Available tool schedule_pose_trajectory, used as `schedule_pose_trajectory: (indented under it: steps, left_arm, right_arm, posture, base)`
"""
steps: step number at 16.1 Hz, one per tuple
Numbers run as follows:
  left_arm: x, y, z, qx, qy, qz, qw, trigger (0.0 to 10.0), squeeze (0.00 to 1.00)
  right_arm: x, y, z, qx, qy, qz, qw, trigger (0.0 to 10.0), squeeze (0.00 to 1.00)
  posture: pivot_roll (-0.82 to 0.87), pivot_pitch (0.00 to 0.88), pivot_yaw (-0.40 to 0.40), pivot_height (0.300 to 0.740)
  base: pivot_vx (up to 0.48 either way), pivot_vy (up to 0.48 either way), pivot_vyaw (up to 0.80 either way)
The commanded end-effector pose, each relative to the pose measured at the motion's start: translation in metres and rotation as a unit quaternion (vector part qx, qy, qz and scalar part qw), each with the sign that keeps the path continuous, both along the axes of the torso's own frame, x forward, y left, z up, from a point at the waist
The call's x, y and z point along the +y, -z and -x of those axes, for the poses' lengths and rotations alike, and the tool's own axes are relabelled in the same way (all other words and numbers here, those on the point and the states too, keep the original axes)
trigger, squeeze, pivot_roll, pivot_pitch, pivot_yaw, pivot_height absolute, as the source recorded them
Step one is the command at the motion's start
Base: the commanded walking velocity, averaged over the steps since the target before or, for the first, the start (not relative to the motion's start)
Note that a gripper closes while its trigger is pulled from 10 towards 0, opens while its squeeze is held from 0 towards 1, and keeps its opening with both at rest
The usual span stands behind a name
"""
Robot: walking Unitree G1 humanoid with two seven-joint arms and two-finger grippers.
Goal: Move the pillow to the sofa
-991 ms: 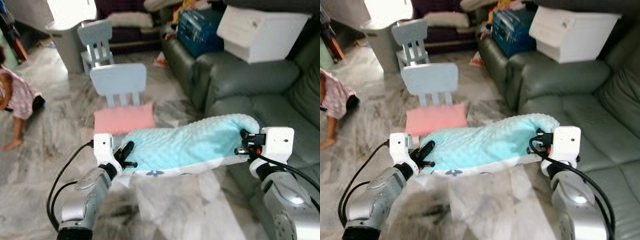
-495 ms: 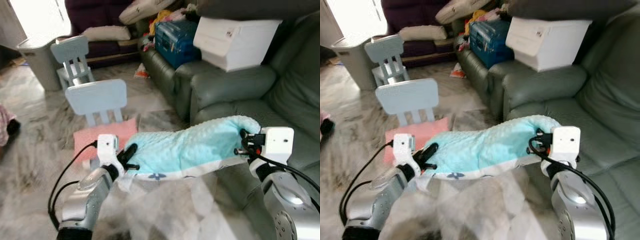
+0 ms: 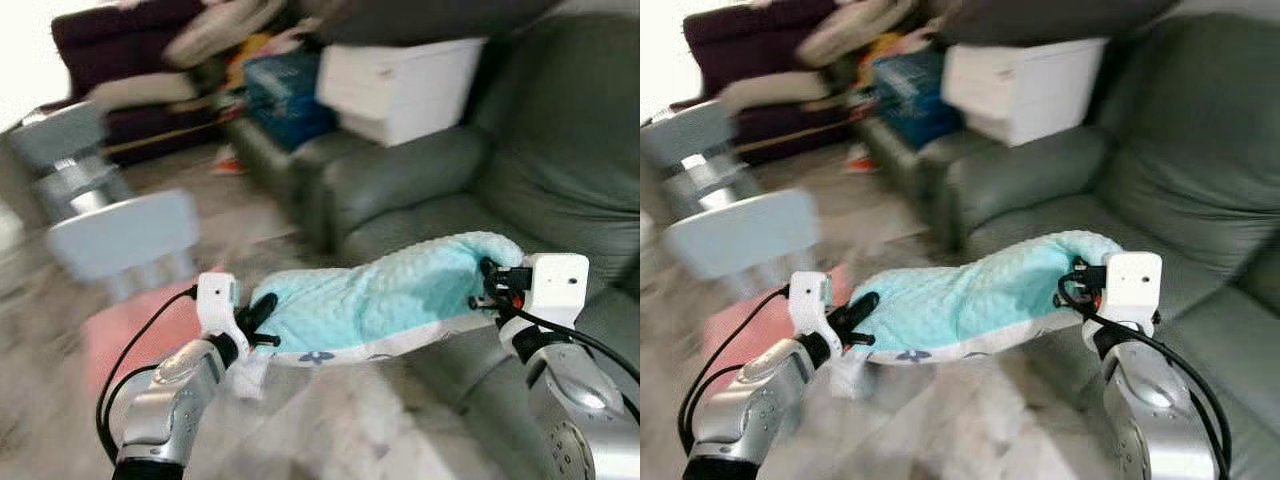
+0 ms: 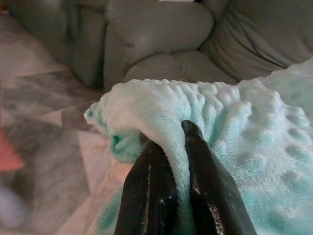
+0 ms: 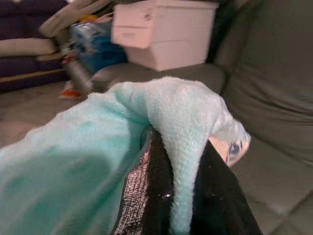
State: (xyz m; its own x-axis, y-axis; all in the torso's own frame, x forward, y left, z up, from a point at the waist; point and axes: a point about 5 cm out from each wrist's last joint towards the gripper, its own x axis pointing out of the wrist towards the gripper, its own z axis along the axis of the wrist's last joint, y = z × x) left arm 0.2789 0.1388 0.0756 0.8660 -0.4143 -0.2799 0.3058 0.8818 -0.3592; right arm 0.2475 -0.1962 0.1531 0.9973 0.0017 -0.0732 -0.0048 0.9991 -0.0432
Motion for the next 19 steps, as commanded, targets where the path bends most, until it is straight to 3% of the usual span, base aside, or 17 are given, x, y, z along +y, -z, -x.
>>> schedule_pose_trajectory:
  steps: [1, 6, 10, 19]
  left_arm:
    - [0.0094, -0.0043, -0.0017, -0.008, -0.009, -0.009, 1.0, 10.0, 0.0]
    - [0.0114, 0.0002, -0.0018, 0.007, -0.027, -0.022, 0.999, 10.0, 0.0]
    - [0.009, 0.0008, -0.0051, 0.012, -0.037, -0.021, 0.999, 10.0, 0.0]
    - [0.0065, -0.0016, -0.0052, 0.013, -0.016, -0.014, 1.0, 10.0, 0.0]
  right_arm:
    - [0.0077, -0.006, -0.001, -0.015, -0.014, -0.005, 1.0, 10.0, 0.0]
    - [0.008, -0.006, -0.0011, -0.013, -0.016, -0.006, 1.0, 10.0, 0.0]
    - [0.0098, -0.0059, -0.001, -0.012, -0.021, -0.002, 1.0, 10.0, 0.0]
    - [0.0104, -0.0054, -0.0014, -0.01, -0.021, -0.001, 1.0, 10.0, 0.0]
  posture:
    - [-0.24, 0.0, 0.059, 0.74]
    - [-0.24, 0.0, 0.055, 0.74]
    - [-0.24, 0.0, 0.054, 0.74]
    - [-0.24, 0.0, 0.053, 0.74]
  base:
    - [0.315, 0.0, -0.8]
    - [0.177, 0.0, -0.79]
    - [0.0, 0.0, 0.0]
    - [0.0, 0.477, 0.0]
